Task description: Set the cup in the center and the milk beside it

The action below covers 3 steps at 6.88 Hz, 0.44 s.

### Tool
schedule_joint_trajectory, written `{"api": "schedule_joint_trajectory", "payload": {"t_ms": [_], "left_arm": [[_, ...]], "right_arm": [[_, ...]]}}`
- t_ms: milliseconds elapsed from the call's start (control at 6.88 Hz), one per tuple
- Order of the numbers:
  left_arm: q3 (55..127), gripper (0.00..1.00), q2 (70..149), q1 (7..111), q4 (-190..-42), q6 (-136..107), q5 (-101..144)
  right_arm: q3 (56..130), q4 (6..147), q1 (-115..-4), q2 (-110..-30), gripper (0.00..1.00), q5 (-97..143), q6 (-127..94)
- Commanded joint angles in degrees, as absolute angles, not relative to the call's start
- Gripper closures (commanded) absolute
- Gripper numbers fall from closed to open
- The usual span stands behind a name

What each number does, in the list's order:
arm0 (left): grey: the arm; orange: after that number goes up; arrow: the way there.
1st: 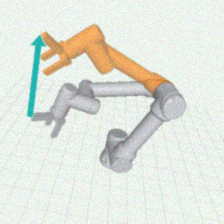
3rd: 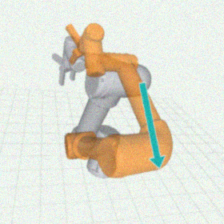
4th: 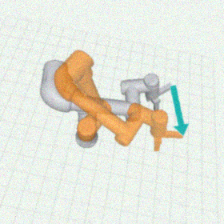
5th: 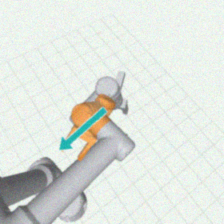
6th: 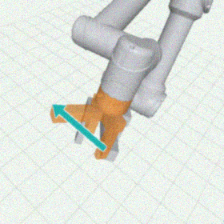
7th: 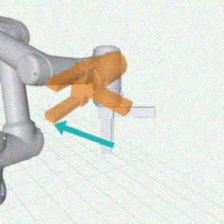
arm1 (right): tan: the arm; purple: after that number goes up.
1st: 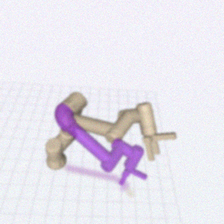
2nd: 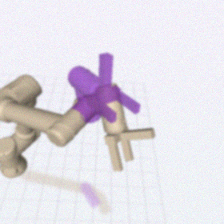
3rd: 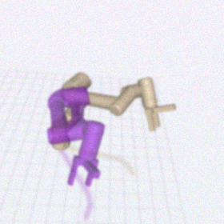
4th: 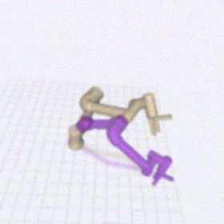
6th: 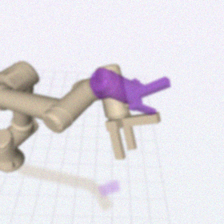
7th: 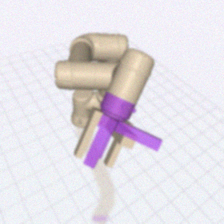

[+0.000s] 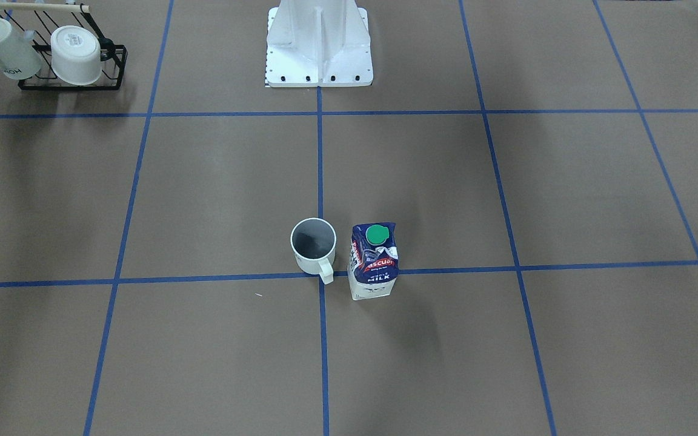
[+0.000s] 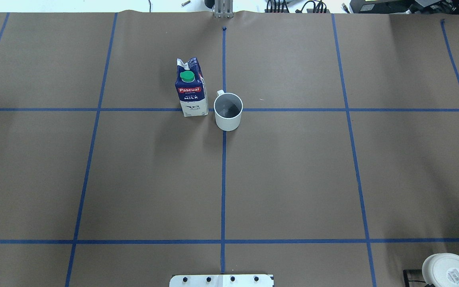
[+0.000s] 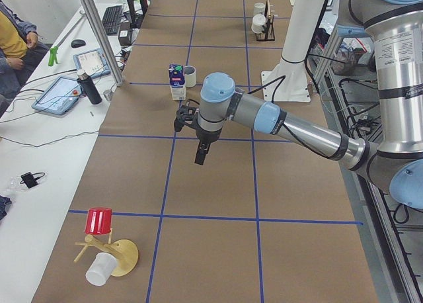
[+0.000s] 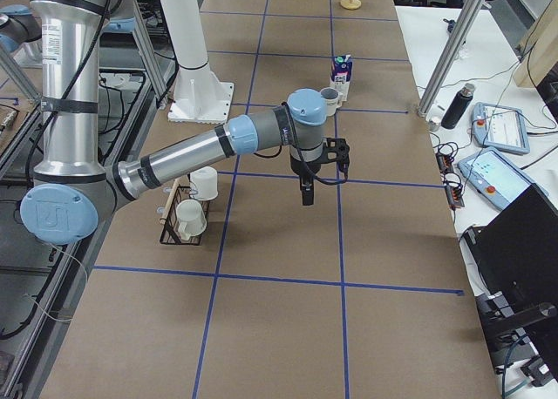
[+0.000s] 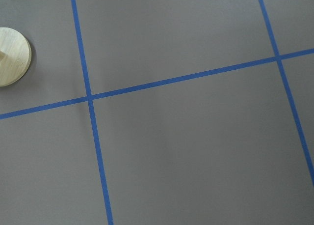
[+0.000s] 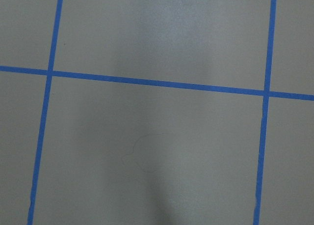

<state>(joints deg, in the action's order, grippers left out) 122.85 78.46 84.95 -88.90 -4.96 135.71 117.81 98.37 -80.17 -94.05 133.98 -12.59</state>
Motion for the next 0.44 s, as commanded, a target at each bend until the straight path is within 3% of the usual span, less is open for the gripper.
{"api": "schedule_joint_trajectory", "payload": {"t_ms": [0, 291], "left_arm": [[123.13, 0.01, 78.66, 84.99, -88.95, -5.09, 136.14], [122.7, 0.01, 79.98, 84.99, -90.51, -5.1, 135.88]], "right_arm": [[117.42, 98.35, -80.16, -93.52, 0.0, 133.94, -12.74], [117.77, 98.35, -80.16, -93.16, 0.0, 134.03, -13.18]]}}
